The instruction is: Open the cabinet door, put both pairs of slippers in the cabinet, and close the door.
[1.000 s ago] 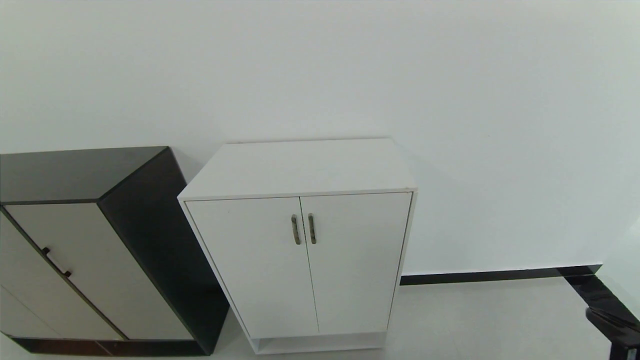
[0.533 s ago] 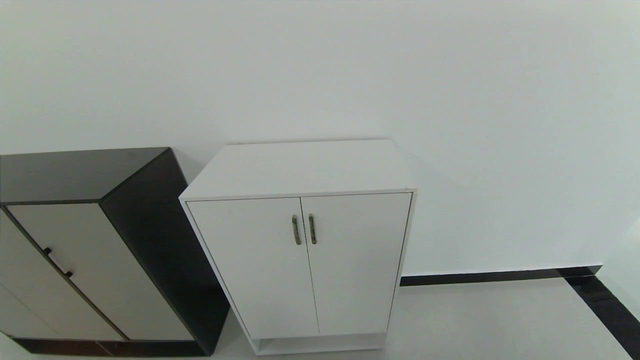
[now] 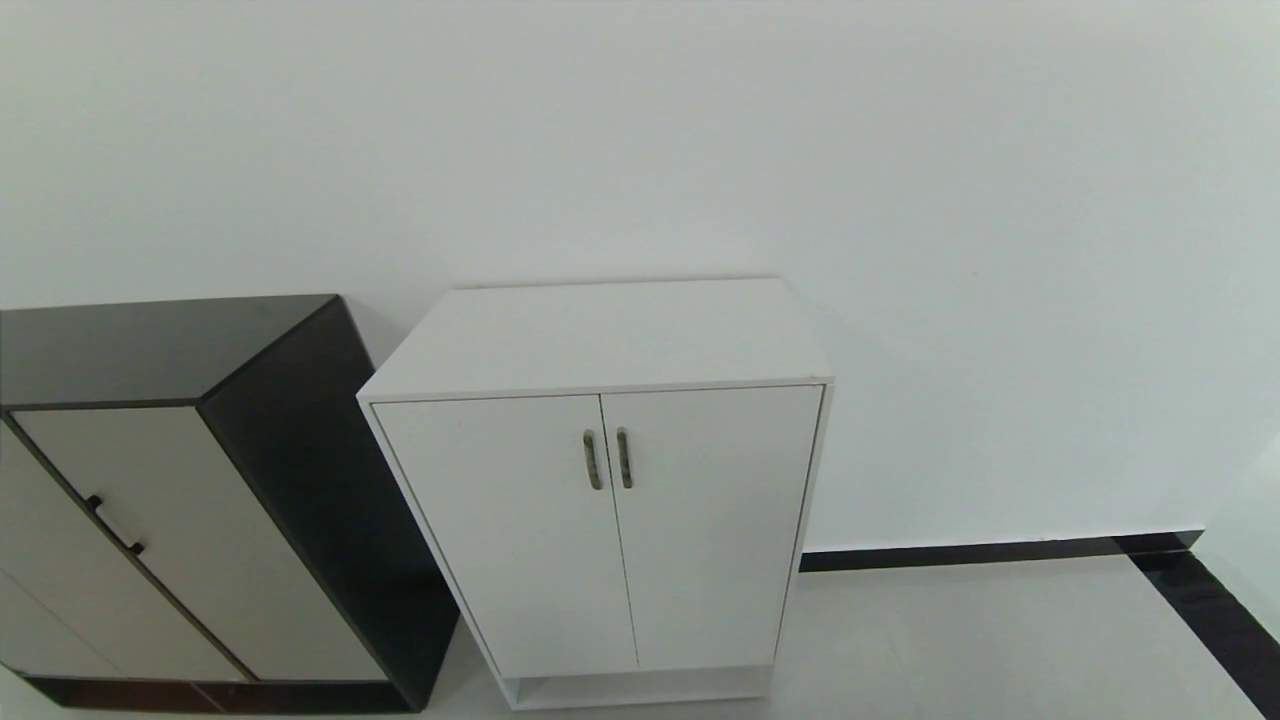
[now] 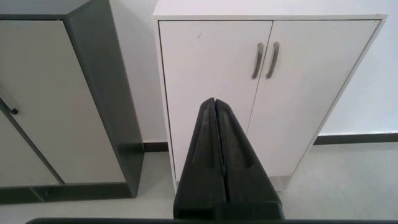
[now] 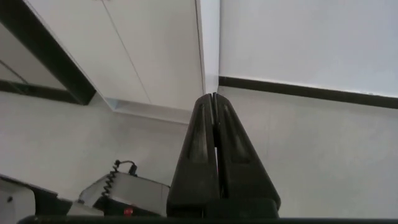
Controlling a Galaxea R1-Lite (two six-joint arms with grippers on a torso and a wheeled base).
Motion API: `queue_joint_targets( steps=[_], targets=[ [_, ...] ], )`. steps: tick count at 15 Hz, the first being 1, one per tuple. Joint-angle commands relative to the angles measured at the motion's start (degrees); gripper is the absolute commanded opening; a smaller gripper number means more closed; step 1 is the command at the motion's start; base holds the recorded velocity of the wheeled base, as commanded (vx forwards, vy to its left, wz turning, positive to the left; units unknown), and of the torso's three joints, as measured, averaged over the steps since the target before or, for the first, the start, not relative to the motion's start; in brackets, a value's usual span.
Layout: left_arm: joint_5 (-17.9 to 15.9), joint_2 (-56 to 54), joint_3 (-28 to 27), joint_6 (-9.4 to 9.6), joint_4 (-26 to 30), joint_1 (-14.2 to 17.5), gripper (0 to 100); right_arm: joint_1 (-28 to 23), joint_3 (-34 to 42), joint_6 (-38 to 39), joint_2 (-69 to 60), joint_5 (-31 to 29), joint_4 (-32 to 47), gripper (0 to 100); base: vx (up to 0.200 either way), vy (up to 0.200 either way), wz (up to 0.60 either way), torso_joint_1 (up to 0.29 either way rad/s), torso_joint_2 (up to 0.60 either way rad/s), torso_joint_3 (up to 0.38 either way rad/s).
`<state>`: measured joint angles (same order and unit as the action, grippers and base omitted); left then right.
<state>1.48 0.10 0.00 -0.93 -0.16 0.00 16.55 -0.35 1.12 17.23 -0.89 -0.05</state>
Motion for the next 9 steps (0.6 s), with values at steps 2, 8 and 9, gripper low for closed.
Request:
queue_joint_targets(
  steps=[2,8,9],
  targets=[
    [0.0,0.0,0.0,-0.04,0.0,0.0,0,-1.4,0.4,-0.2,-1.7,0.2,0.0,0,0.000,0.000,0.00,0.000,0.00,0.000],
    [0.1,0.0,0.0,-0.13,0.0,0.0,0,-15.7,0.4,-0.9,-10.1,0.0,0.0,0,0.000,0.000,0.00,0.000,0.00,0.000],
    [0.1,0.0,0.0,-0.22,0.0,0.0,0,-16.6,0.4,-0.9,-11.8,0.0,0.1,0,0.000,0.000,0.00,0.000,0.00,0.000]
  ],
)
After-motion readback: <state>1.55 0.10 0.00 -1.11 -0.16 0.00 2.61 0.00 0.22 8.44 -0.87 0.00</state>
